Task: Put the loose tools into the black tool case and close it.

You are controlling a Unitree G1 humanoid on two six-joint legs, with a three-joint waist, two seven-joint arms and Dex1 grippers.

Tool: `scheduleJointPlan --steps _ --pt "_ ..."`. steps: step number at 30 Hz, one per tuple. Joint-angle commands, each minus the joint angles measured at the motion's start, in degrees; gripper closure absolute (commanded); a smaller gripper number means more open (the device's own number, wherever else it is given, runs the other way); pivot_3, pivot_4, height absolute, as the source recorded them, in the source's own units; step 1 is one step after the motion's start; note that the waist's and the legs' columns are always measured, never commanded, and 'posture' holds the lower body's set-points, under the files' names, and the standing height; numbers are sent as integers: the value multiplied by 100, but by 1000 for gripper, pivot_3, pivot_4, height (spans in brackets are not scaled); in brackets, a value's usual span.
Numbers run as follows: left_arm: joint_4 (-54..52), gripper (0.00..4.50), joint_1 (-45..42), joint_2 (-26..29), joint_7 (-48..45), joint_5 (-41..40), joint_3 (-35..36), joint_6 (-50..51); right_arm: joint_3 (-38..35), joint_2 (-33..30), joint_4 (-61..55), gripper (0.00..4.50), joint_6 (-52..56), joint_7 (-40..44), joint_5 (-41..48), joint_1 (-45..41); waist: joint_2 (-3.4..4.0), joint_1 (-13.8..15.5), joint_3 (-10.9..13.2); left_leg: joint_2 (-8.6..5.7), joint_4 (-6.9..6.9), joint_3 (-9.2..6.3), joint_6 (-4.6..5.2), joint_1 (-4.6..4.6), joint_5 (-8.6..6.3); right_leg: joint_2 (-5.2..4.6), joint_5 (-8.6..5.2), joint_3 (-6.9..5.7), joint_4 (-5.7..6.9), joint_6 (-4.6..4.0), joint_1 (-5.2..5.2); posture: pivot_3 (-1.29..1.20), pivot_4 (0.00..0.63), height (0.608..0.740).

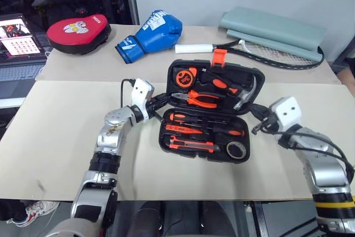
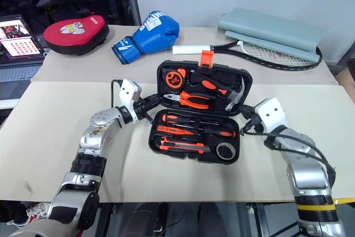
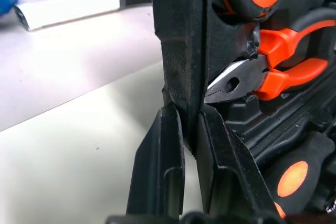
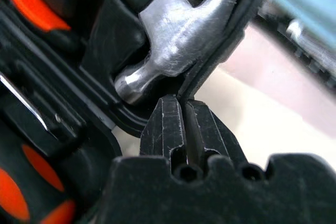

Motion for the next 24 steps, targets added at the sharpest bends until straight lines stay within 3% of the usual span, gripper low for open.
scheduleJointPlan --steps 1,14,16,21,24 --pt "-509 4455 232 -1 -84 155 -245 -842 8 75 -390 4500 -900 -286 -532 314 1 -5 -1 -1 0 1 0 1 0 0 0 1 0 0 0 0 150 736" --pt "-1078 4455 888 145 103 2 -107 -679 -65 153 -402 4500 -2229 -916 -1357 1363 2 -17 -1 2 -3 1 7 108 -4 3 -2 6 -23 -1 99 0 150 736" --pt "-1187 3660 955 186 101 -43 -103 -506 -85 139 -470 4500 -2278 -918 -1326 1489 2 -17 -1 4 -1 1 6 117 -4 3 -2 8 -19 -1 104 0 150 736" --pt "-1448 2042 1045 247 195 -102 -63 -390 -162 41 -819 2888 -2417 -757 -1249 1930 3 9 -2 5 0 0 6 124 -3 4 -2 9 -15 -2 110 0 150 736" --pt "-1843 1003 1232 420 247 -284 125 -50 -410 -177 -1603 1845 -2105 -215 -735 2736 7 51 -4 4 2 -2 6 119 -3 3 -3 9 -16 -1 107 0 150 736"
